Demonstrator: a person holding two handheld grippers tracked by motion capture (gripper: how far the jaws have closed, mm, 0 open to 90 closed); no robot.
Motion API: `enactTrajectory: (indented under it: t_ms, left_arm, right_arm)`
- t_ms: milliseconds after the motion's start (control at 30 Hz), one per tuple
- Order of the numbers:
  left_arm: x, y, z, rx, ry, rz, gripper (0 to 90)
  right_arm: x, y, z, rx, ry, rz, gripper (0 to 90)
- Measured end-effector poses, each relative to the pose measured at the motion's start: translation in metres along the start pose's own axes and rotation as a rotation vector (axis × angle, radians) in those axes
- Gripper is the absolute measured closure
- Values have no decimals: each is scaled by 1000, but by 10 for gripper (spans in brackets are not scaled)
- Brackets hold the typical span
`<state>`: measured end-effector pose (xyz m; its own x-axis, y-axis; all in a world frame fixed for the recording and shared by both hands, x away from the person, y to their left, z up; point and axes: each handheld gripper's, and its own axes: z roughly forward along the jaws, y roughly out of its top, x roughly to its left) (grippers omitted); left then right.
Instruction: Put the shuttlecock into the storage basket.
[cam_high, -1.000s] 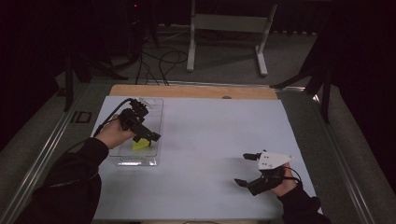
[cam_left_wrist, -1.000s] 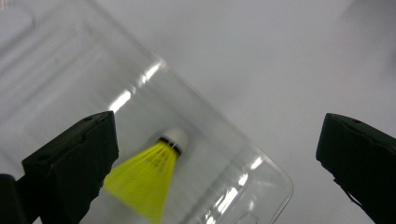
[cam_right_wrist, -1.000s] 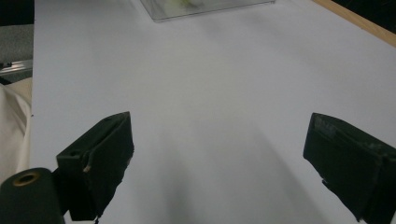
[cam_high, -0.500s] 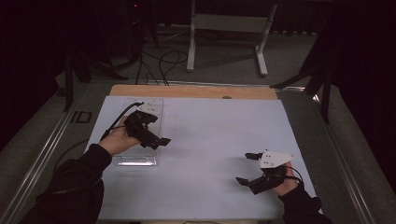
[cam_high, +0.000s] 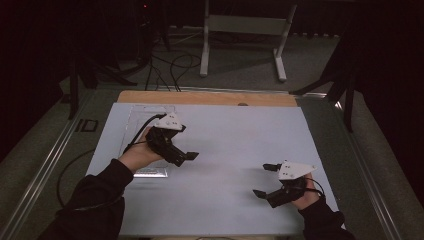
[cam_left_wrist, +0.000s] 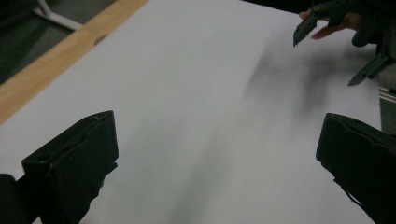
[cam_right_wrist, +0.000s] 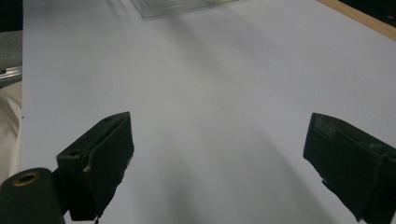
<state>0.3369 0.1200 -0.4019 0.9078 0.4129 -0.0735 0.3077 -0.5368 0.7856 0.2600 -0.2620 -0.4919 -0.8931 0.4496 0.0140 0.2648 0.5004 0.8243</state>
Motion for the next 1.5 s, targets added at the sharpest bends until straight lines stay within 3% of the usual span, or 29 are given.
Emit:
enactTrajectory:
  t_ms: [200, 467, 567, 833, 1133, 1300, 1500]
  left_arm:
    - [-8, -1, 10, -36, -24, 3, 0]
    - [-22, -9, 26, -69, 1, 35, 0]
    - [-28, -16, 34, -68, -26, 33, 0]
    - [-36, -28, 39, -62, -47, 32, 0]
    - [-51, -48, 41, -10, -104, 25, 0]
    - [-53, -56, 39, -3, -111, 16, 0]
    - [-55, -81, 33, 2, -106, -17, 0]
  right_arm:
    - [0, -1, 1, 2, 3, 2, 85]
    - [0, -2, 0, 4, 1, 4, 85]
    - [0, -3, 1, 8, 3, 8, 85]
    - [1, -5, 2, 14, 0, 8, 85]
    - [-1, -10, 3, 21, -9, 21, 85]
    - [-1, -11, 2, 17, -19, 14, 85]
    - [-1, -13, 0, 15, -28, 19, 85]
